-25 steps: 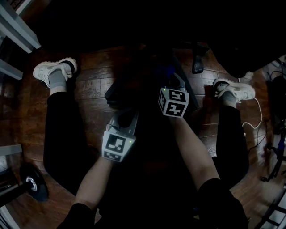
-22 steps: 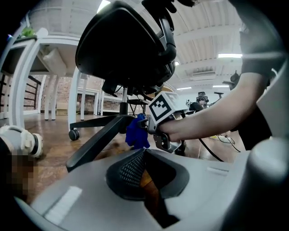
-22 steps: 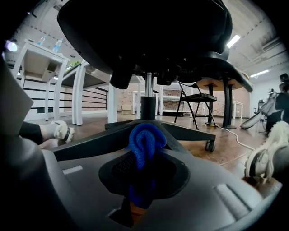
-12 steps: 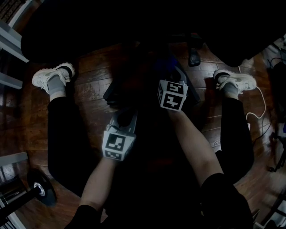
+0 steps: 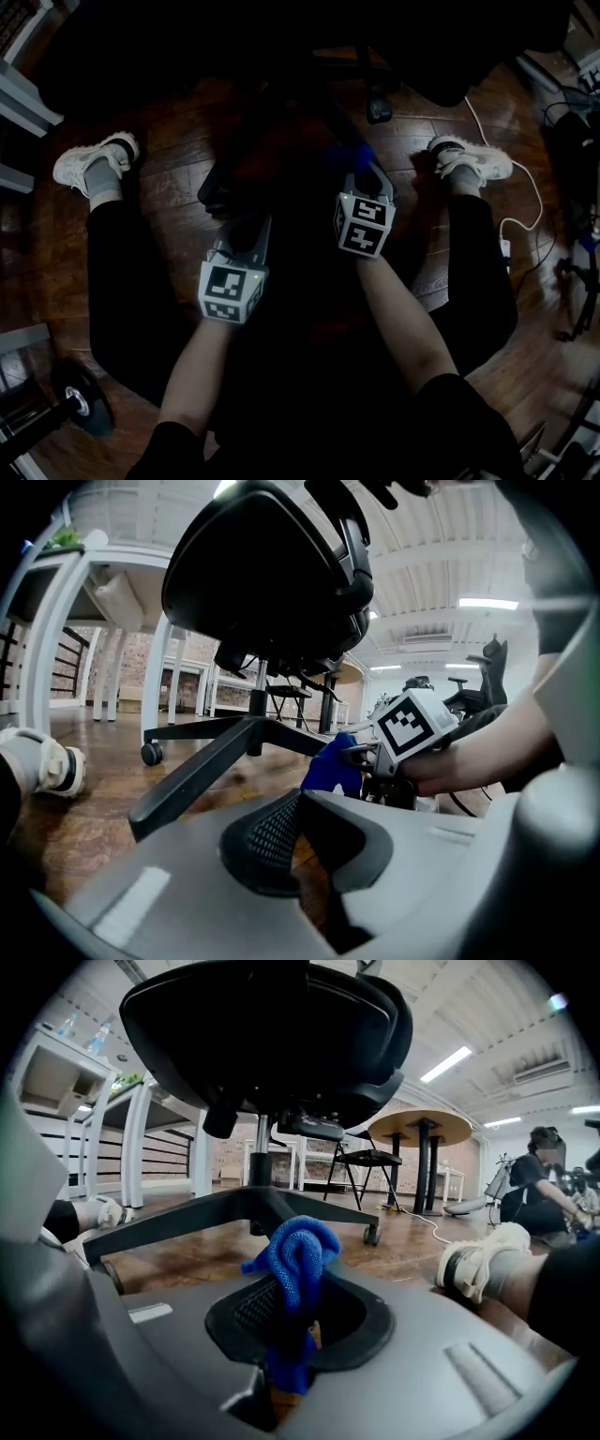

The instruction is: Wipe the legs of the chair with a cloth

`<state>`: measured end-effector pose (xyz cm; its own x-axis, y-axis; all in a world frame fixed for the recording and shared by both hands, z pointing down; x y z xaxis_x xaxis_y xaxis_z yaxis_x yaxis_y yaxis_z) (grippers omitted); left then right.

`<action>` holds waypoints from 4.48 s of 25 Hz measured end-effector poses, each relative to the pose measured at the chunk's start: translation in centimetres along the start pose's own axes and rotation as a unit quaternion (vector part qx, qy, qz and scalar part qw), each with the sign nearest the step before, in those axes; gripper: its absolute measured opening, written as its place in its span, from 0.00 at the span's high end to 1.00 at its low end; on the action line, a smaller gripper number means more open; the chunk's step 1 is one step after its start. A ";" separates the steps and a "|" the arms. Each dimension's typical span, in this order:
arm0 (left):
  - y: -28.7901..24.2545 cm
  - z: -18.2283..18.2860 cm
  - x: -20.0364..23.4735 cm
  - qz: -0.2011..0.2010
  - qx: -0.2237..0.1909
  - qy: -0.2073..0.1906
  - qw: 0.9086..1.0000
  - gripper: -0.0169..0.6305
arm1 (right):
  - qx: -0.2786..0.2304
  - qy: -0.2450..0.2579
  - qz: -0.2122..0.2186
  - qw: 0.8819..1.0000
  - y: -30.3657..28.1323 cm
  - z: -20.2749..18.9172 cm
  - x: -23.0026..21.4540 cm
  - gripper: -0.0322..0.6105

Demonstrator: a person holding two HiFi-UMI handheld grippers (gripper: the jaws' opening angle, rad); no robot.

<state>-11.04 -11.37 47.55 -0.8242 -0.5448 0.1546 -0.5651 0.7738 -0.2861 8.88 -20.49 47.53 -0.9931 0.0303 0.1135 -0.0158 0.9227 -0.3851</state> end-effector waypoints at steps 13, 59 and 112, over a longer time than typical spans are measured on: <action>0.7 -0.5 -0.5 -0.007 0.007 0.021 1.000 0.97 | 0.013 0.031 -0.013 0.999 4.7 -2.4 -4.1 0.83; 0.3 -2.7 -2.6 -0.044 0.054 0.020 0.997 0.97 | 0.078 -0.140 0.112 0.981 0.7 0.6 -6.8 0.83; -5.9 3.1 -8.3 -0.034 0.082 -0.043 0.995 0.97 | 0.123 -0.029 0.522 0.843 -5.6 2.5 -3.5 0.84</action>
<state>-0.81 -12.39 45.05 -0.7736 -0.6259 0.0987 -0.6006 0.6746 -0.4292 12.16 -26.70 47.01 -0.4841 0.7516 -0.4479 0.8548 0.2970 -0.4256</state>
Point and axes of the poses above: the fingertips, and each gripper's own axes: y backward along the fingers, x to its left, z out of its top, the point moved 2 cm from there along y, backward along the fingers, and after that the axes turned 2 degrees about y, right-handed, at the moved point
